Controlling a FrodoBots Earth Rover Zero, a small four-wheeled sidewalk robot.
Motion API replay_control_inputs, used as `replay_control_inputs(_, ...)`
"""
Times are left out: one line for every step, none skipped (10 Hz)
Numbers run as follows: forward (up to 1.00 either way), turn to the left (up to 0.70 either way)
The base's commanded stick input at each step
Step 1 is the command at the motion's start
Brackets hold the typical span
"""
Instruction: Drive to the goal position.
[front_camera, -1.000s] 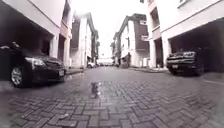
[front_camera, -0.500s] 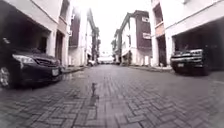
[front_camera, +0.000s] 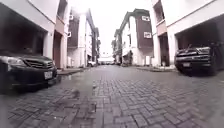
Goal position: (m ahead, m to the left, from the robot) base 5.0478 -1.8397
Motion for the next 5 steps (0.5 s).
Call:
replay_control_inputs(0.85, 0.00)
replay_control_inputs(0.85, 0.00)
replay_control_inputs(0.85, 0.00)
replay_control_inputs(0.85, 0.00)
replay_control_inputs(0.85, 0.00)
